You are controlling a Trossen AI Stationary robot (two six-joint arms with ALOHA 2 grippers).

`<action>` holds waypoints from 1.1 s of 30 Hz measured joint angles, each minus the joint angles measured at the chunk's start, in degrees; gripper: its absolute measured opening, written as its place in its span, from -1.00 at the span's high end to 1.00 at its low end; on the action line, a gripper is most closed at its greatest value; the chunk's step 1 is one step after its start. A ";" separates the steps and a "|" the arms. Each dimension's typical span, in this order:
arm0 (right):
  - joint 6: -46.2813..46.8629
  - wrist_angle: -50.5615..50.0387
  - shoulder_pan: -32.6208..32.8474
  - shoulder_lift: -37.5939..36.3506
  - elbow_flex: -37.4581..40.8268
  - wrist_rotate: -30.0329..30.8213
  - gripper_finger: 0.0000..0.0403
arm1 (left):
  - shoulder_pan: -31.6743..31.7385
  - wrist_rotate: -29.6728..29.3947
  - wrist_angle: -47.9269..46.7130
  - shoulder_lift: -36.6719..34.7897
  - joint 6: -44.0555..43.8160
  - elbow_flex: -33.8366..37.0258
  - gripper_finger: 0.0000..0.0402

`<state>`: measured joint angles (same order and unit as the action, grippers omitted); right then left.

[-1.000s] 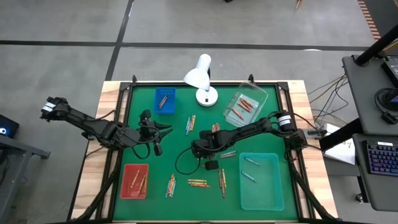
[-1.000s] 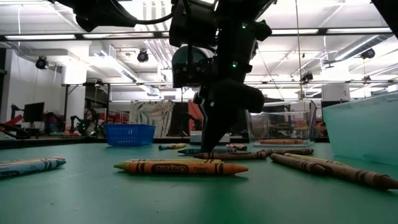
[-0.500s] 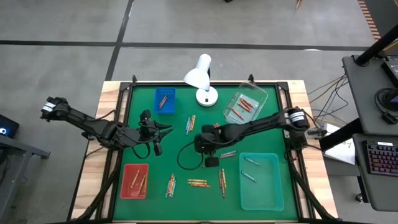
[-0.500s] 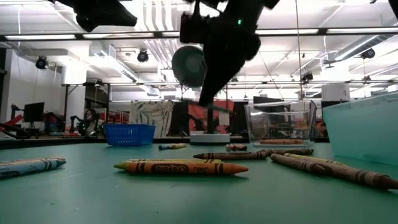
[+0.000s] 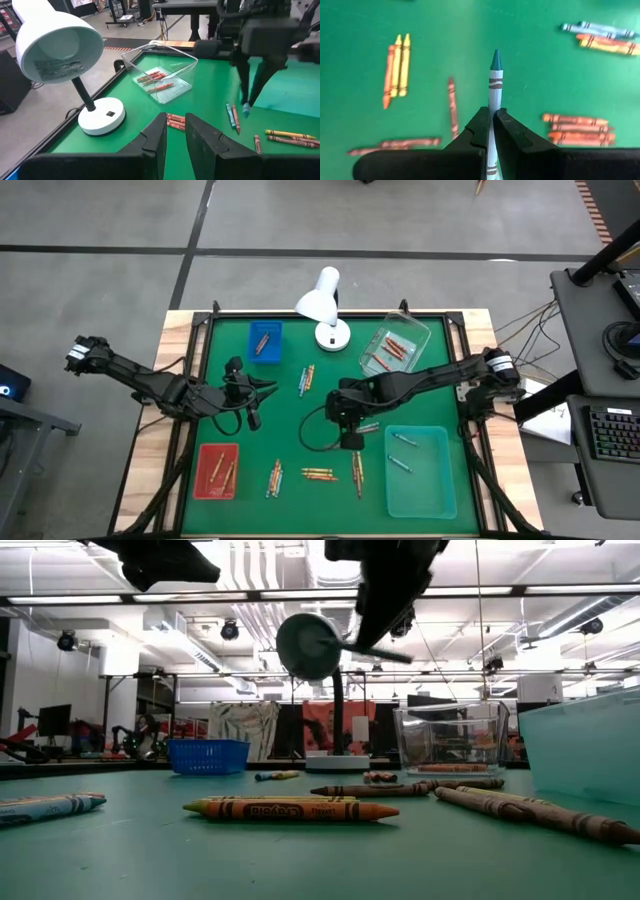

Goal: Sort crayons
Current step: Put the blue crayon into the green bin

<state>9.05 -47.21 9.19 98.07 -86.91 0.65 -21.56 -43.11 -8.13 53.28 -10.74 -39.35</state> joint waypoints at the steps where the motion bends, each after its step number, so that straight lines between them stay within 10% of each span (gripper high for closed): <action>1: 0.55 -0.63 0.36 -0.44 0.00 -0.62 0.94 | 0.00 0.00 0.00 0.00 0.00 0.00 0.74; 20: 23.03 -22.58 19.72 -2.75 0.11 -7.36 0.94 | 0.00 0.03 2.15 0.00 0.76 -0.04 0.74; 33: 40.89 -19.49 26.95 -11.94 13.85 -4.63 0.94 | 0.00 0.02 2.15 0.00 1.29 -0.13 0.74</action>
<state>49.94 -66.70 36.14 86.14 -73.05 -3.97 -21.56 -43.09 -5.98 53.28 -9.45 -39.48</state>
